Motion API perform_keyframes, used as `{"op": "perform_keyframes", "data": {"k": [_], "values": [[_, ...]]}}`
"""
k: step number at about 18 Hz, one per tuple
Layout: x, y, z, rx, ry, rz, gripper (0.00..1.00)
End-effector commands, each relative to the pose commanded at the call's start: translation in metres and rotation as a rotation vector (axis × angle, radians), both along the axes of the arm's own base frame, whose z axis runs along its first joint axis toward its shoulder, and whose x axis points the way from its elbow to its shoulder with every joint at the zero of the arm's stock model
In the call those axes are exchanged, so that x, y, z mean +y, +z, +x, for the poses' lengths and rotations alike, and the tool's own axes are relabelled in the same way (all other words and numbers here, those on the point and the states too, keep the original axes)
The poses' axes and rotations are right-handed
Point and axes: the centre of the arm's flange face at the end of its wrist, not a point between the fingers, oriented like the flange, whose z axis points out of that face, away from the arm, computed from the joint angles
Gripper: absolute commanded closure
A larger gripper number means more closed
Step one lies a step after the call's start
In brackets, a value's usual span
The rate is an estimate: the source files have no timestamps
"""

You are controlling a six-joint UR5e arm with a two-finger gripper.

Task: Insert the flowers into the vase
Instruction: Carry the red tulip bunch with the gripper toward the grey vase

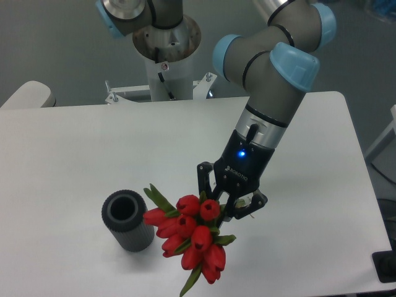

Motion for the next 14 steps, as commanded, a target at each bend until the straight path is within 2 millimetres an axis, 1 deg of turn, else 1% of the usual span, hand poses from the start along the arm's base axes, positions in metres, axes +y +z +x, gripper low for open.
{"op": "perform_keyframes", "data": {"k": [2,12,14], "values": [[0.0002,-0.0028,0.0013,-0.001,-0.002,-0.003,0.71],[0.0059,0.0017,0.0057,-0.023,0.034,0.010,0.71],[0.0064,0.0028,0.0076,-0.071,0.062,0.019,0.71]]}}
